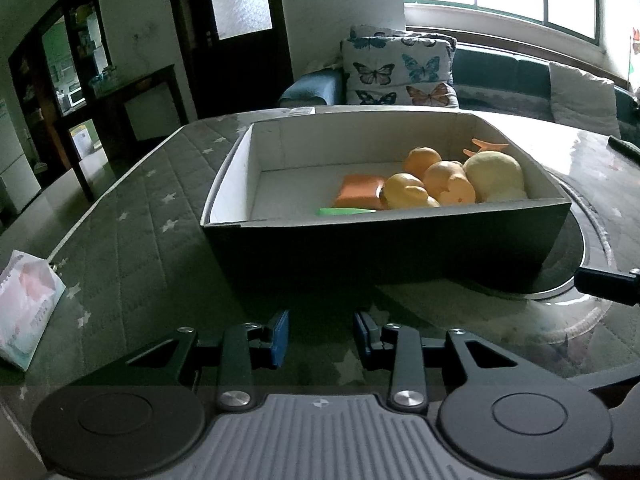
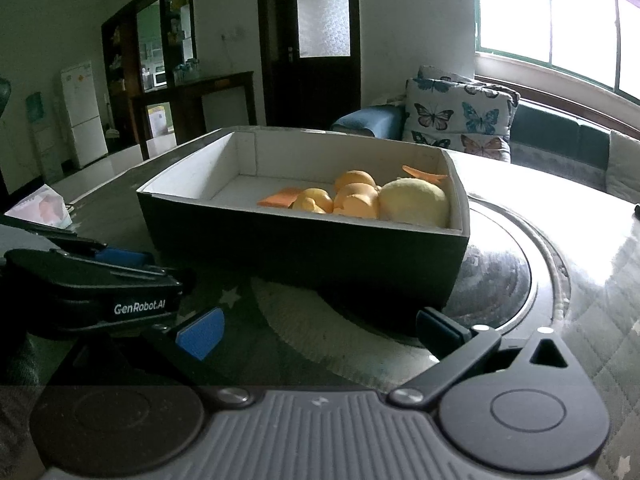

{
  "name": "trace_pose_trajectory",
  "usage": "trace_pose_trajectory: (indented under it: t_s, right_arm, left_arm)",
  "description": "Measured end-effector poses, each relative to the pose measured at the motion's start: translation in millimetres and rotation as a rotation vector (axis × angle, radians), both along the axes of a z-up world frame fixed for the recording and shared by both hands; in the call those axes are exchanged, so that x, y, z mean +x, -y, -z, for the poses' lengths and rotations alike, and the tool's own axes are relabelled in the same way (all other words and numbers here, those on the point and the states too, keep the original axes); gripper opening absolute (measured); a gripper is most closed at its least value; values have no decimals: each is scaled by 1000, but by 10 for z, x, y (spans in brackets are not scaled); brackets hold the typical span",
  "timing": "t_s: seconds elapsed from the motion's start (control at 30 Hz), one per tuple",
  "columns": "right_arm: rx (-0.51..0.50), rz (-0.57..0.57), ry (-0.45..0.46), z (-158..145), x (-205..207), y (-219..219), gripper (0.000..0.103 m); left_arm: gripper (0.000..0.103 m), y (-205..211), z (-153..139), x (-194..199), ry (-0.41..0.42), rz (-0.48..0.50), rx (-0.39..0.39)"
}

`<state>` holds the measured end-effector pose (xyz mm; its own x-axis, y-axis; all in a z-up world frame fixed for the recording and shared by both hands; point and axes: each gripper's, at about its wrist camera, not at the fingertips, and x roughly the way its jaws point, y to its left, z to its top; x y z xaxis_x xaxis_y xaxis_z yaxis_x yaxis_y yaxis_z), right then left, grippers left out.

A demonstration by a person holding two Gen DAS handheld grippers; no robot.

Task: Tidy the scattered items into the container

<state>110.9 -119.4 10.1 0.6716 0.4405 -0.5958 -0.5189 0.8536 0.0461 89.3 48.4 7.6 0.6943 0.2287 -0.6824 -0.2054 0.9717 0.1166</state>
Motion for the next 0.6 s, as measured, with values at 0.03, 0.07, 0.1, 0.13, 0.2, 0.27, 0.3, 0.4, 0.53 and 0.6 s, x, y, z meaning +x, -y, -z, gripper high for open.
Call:
trace_pose_trajectory:
  t_s: [0.03, 0.07, 0.1, 0.13, 0.2, 0.27, 0.3, 0.4, 0.53, 0.6]
  right_arm:
    - [-1, 0, 0, -6, 13, -3, 103]
    - [-1, 0, 0, -9, 25, -7, 103]
    - [-2, 0, -1, -11, 41, -11, 103]
    - [-3, 0, -2, -14, 56, -15, 103]
    - [-4, 0, -4, -21, 78, -21, 103]
    - [-5, 1, -4, -28, 103, -25, 103]
    - [-5, 1, -6, -29, 115, -28, 103]
    - [-9, -3, -7, -36, 141, -37, 103]
    - [-12, -4, -14, -35, 168, -42, 103]
    - [-16, -6, -19, -29, 191, -45, 103]
  left_arm:
    - [37, -5, -5, 15, 0, -1, 0]
    - [37, -12, -11, 30, 0, -2, -2]
    - [37, -15, -16, 43, 0, -3, -2]
    - [37, -17, -21, 54, 0, -3, -2]
    - [37, -17, -28, 75, -1, 0, 0]
    - [37, -13, -35, 89, -2, 3, 3]
    - [37, -10, -38, 95, -3, 4, 4]
    - [37, -3, -49, 116, -5, 8, 8]
    - [37, 5, -56, 147, -11, 11, 15]
    - [37, 8, -59, 166, -15, 11, 18]
